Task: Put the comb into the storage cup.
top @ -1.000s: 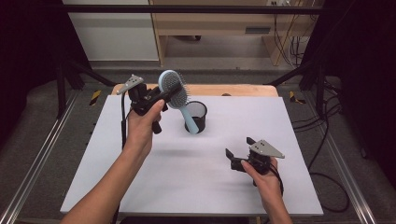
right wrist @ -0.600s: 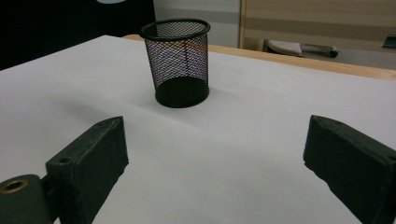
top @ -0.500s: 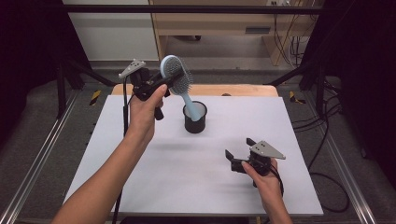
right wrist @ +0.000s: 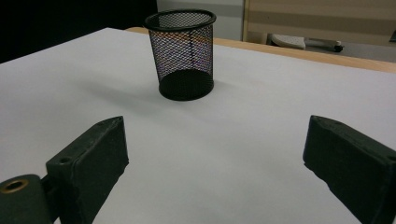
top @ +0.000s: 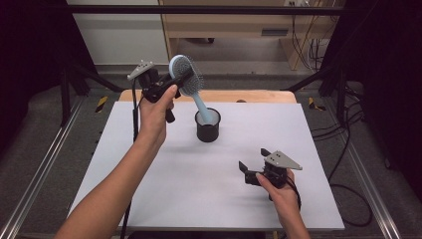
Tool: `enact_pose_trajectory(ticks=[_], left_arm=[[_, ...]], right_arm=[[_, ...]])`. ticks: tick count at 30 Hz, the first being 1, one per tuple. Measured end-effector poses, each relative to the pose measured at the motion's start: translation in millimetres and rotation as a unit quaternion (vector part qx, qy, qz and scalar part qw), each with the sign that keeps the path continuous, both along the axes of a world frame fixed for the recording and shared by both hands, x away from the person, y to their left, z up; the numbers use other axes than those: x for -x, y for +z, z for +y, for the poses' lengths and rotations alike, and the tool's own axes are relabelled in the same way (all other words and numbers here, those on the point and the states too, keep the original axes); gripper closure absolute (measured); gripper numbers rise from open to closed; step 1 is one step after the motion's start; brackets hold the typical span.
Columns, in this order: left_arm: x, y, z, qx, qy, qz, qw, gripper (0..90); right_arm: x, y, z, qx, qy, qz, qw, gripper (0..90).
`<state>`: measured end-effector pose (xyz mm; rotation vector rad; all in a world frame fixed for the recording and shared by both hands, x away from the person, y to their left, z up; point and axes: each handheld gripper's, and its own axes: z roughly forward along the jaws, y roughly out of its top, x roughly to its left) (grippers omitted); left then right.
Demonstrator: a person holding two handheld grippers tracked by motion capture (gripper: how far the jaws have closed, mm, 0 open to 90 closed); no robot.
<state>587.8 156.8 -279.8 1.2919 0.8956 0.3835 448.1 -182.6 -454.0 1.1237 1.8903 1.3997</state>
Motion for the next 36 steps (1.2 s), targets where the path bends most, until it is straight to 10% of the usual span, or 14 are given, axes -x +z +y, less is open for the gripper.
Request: enact_pose_trajectory(ticks=[36], left_arm=[[-18.0, -14.8, -9.3, -0.016, 0.025, -0.019, 0.9994, 53.2]], right_arm=[[1.6, 0.1, -0.7, 0.015, 0.004, -0.003, 0.9999, 7.8]])
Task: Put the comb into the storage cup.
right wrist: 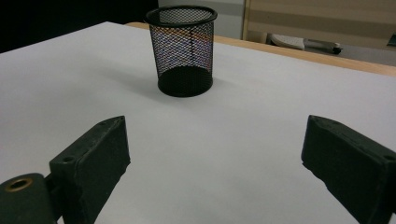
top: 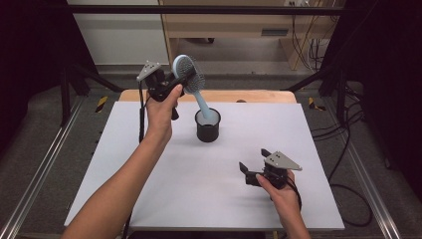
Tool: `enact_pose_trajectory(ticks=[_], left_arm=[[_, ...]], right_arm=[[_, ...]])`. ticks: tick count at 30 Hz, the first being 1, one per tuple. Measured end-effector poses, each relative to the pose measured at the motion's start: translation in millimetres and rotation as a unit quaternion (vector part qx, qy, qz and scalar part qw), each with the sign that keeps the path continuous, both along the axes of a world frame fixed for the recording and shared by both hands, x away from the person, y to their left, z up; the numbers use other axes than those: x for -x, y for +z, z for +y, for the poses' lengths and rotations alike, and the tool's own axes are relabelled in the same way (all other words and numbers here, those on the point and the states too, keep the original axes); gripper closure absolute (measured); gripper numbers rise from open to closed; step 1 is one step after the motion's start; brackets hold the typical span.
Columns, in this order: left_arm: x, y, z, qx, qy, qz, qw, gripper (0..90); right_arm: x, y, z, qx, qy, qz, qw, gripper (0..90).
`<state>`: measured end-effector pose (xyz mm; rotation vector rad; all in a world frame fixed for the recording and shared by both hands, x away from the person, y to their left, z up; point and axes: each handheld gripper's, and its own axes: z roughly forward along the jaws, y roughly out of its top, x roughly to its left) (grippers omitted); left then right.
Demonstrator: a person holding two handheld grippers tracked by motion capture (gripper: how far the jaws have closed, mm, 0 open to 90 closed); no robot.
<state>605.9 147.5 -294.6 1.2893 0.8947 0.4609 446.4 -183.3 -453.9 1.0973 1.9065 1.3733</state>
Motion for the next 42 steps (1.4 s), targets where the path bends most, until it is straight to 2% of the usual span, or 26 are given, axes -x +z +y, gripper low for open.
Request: enact_pose_trajectory(ticks=[7, 12, 21, 39, 42], left_arm=[[-2.9, -3.8, -3.9, -0.010, -0.002, 0.001, 0.9999, 53.2], [-3.0, -4.1, -5.3, -0.008, -0.002, -0.002, 1.0000, 53.1], [-1.2, -3.6, -6.7, -0.031, 0.005, -0.013, 0.9994, 53.1], [-3.7, -9.1, -13.3, -0.046, 0.003, -0.017, 0.9988, 53.1], [-4.1, -10.5, -13.0, -0.043, 0.005, -0.015, 0.9990, 53.1]], right_arm=[[-0.5, -0.8, 3.1, -0.001, 0.004, 0.001, 1.0000, 7.8], [0.1, -0.6, 1.5, -0.002, 0.000, 0.000, 1.0000, 7.8], [1.0, 0.9, -0.9, -0.004, -0.003, -0.003, 1.0000, 7.8], [0.8, 1.0, -2.0, -0.002, -0.006, -0.004, 1.0000, 7.8], [0.6, 0.9, -2.6, -0.001, -0.006, -0.005, 1.0000, 7.8]])
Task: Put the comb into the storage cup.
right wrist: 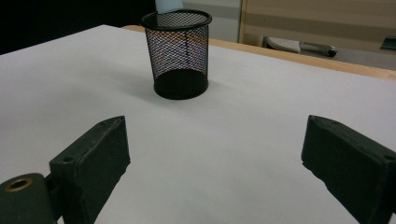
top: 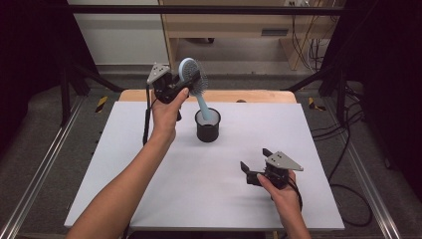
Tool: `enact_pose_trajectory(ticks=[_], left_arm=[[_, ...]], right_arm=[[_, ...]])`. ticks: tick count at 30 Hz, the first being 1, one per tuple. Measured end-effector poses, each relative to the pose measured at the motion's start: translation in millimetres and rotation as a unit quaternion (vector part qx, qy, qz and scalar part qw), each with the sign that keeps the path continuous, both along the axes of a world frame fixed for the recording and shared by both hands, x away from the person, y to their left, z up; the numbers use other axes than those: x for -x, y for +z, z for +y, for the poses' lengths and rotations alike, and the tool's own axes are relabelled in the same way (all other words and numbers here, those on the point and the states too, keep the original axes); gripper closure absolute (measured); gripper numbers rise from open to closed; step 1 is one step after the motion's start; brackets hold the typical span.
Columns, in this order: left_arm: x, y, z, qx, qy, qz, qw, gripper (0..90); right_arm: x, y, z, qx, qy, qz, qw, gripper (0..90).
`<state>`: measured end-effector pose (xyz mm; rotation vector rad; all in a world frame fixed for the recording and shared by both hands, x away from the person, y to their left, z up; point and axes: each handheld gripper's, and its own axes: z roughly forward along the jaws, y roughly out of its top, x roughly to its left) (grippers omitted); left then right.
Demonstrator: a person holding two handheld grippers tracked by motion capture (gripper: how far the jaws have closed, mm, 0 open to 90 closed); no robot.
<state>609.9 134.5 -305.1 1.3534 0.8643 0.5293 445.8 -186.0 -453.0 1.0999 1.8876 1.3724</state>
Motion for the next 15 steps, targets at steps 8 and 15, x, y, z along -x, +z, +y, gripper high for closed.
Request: enact_pose_trajectory(ticks=[8, 15], left_arm=[[-1.5, -5.2, -1.5, -0.003, 0.000, 0.004, 1.0000, 53.0], [-4.5, -9.0, -3.8, -0.008, 0.000, 0.004, 1.0000, 53.0]], right_arm=[[-0.3, -0.2, 0.4, 0.000, 0.001, 0.000, 1.0000, 7.8], [-0.7, -0.6, -0.3, 0.001, 0.002, 0.000, 1.0000, 7.8]])
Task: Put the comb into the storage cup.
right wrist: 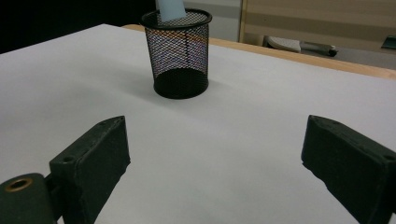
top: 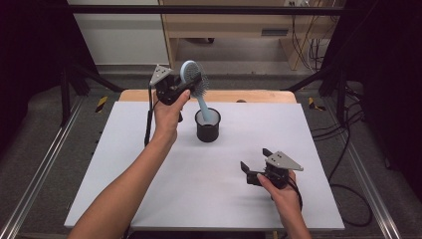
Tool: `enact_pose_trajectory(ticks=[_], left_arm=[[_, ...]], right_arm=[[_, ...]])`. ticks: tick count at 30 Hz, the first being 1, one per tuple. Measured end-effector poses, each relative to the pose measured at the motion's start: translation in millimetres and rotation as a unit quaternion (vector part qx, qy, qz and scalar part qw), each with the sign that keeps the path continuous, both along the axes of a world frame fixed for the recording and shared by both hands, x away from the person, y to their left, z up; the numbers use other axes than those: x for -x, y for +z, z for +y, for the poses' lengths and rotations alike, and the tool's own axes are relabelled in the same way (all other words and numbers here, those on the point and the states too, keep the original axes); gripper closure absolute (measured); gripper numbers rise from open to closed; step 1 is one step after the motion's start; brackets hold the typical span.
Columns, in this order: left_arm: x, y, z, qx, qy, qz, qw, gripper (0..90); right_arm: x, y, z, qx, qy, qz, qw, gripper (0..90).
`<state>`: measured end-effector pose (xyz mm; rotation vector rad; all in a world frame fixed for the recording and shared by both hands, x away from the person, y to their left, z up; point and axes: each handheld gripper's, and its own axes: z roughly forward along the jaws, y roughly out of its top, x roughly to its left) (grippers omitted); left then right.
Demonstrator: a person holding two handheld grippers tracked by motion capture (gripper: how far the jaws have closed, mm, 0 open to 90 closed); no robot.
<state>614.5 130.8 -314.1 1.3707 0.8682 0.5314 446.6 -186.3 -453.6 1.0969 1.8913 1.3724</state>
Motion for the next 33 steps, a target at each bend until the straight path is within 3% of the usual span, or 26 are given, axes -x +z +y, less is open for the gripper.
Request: enact_pose_trajectory(ticks=[33], left_arm=[[-11.5, -20.5, -8.0, -0.013, 0.006, 0.020, 0.9997, 52.7]], right_arm=[[-0.9, -0.2, -2.2, -0.003, -0.001, 0.002, 1.0000, 7.8]])
